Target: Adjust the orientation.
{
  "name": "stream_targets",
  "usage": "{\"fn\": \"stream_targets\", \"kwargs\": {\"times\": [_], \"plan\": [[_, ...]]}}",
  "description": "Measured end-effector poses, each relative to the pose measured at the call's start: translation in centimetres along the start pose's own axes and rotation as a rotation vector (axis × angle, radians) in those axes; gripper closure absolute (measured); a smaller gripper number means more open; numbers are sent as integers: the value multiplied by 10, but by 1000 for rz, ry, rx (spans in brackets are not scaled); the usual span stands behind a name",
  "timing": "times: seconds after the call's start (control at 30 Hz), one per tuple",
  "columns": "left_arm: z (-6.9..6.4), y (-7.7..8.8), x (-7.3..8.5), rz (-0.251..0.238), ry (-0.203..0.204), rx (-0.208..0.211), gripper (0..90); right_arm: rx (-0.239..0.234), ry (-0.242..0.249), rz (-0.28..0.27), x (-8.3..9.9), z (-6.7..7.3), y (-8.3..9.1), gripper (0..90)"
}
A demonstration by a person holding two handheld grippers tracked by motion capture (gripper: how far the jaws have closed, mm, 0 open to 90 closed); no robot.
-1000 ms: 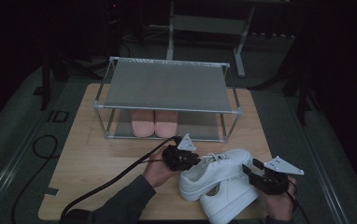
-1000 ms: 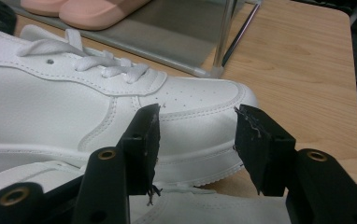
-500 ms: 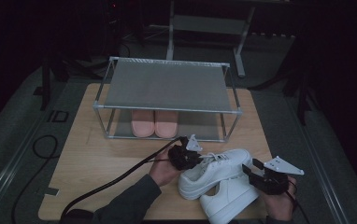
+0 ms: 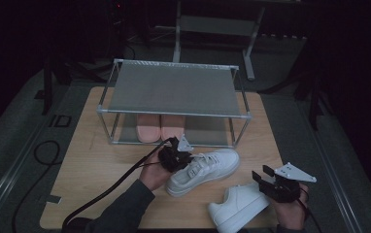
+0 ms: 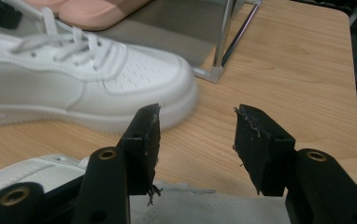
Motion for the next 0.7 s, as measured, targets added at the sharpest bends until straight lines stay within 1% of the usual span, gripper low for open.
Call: {"fn": "stream_targets", "kwargs": {"times": [0.1, 0.27, 0.37, 0.43, 0.5, 0.6, 0.63, 0.7], "plan": [[8, 7, 10, 1, 25, -23, 827, 0, -1, 2, 0, 0, 0, 497], [12, 16, 21, 7, 41, -36, 823, 2, 0, 1, 0, 0, 0, 497], [13, 20, 26, 7, 56, -40, 818, 1, -1, 2, 0, 0, 0, 497], [14, 21, 29, 4, 67, -28, 803, 1, -1, 2, 0, 0, 0, 497], [13, 21, 30, 10, 64, -6, 743, 1, -1, 1, 0, 0, 0, 496], [9, 25, 29, -6, 53, 9, 644, 1, -1, 0, 0, 0, 0, 496], [9, 27, 29, -8, 46, 11, 626, -2, -3, 0, 0, 0, 0, 495], [7, 31, 28, -14, 43, 19, 590, -7, -8, -6, 0, 0, 0, 493]]}}
Point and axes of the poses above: each handheld gripper's, and its own axes: y roughly backward along the jaws, x roughly out of its underside, z roughly to its left, the point moved 3 cm from there along -y, roughly forward along the jaws, and after that the axes turned 10 degrees about -y, right-handed, at the moved point
